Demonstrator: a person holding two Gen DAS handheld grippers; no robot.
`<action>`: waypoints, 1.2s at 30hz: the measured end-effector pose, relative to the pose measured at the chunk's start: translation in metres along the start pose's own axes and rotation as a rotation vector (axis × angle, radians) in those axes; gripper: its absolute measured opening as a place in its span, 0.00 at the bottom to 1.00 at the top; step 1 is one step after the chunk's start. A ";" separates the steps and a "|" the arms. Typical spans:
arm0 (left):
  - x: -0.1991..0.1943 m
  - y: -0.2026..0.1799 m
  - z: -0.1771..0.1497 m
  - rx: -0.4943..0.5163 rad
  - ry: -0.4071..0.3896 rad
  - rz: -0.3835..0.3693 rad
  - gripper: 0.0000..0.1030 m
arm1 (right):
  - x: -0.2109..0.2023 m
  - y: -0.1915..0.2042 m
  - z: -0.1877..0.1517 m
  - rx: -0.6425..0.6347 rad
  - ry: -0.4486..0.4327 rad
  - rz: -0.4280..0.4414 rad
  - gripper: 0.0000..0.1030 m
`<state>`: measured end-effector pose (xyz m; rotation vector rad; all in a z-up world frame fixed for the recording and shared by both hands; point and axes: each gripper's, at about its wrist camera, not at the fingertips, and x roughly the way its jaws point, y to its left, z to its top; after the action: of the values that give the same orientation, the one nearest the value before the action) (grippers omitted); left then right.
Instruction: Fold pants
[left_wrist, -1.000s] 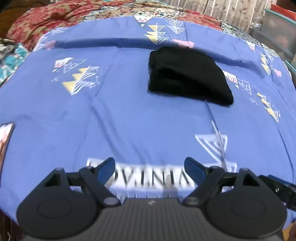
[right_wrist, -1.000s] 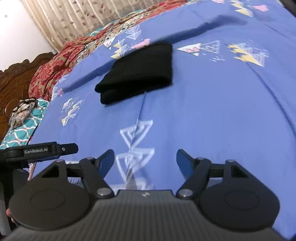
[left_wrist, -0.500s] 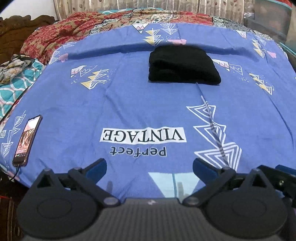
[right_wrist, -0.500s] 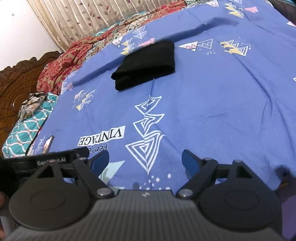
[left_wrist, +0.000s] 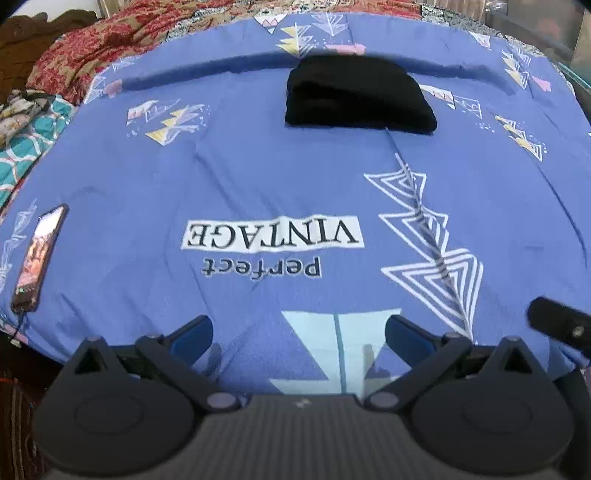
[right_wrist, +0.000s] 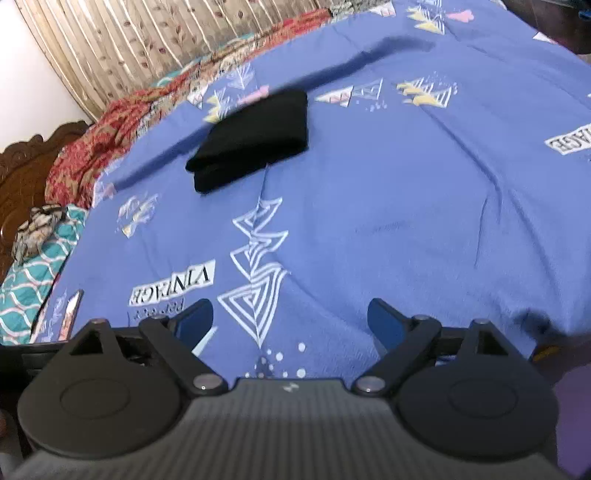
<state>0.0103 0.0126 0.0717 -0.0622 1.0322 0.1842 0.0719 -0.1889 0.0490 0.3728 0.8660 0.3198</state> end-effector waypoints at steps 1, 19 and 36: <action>0.002 0.000 -0.001 -0.002 0.005 -0.004 1.00 | 0.005 0.001 -0.001 -0.006 0.019 -0.002 0.90; 0.017 0.003 0.006 0.023 0.041 0.042 1.00 | 0.025 -0.002 0.002 0.090 0.155 0.008 0.92; -0.012 0.006 0.021 0.048 -0.128 0.083 1.00 | 0.011 0.021 0.010 -0.054 -0.039 -0.072 0.92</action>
<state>0.0212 0.0199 0.0935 0.0362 0.9118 0.2359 0.0837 -0.1675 0.0570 0.2956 0.8291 0.2681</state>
